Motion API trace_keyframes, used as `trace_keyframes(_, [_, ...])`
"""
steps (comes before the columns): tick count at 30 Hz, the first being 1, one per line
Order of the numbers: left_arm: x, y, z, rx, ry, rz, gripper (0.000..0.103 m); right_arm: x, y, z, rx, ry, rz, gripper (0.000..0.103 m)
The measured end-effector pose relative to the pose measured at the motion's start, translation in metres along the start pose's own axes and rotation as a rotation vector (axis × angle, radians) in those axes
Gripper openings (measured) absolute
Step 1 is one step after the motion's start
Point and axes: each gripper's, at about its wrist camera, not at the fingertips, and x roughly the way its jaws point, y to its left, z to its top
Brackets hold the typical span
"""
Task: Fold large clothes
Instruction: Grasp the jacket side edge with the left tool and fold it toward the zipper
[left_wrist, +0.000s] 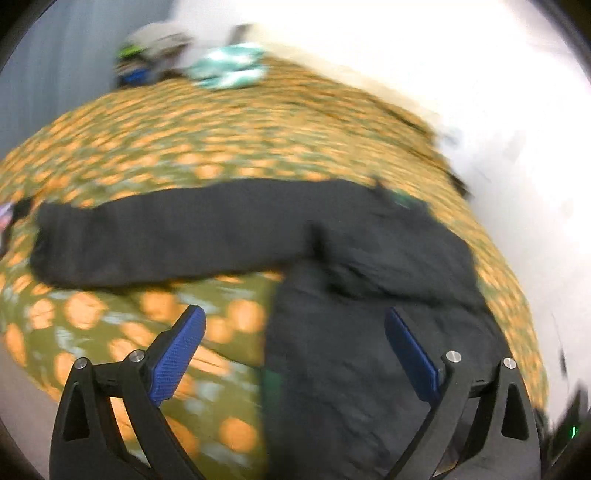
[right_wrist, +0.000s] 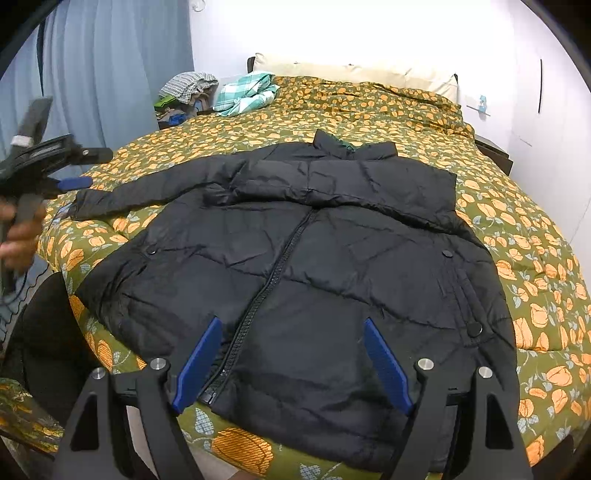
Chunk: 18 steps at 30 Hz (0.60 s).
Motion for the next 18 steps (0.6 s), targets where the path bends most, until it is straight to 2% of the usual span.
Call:
trace_keyframes(4, [0.031, 0.081, 0.016, -0.294, 0.043, 0.111, 0.097, -0.001, 0.002, -0.001, -0.007, 0.001, -0.003, 0.08])
trace_keyframes(6, [0.042, 0.107, 0.019, -0.378, 0.053, 0.161, 0.097, -0.001, 0.002, -0.001, -0.007, 0.005, -0.002, 0.08])
trace_keyframes(12, [0.081, 0.161, 0.02, -0.53, 0.108, 0.213, 0.097, 0.001, 0.008, 0.0, -0.016, 0.012, 0.008, 0.08])
trace_keyframes(18, [0.094, 0.181, 0.026, -0.578, 0.076, 0.249, 0.097, 0.001, 0.009, -0.001, -0.017, 0.022, 0.007, 0.08])
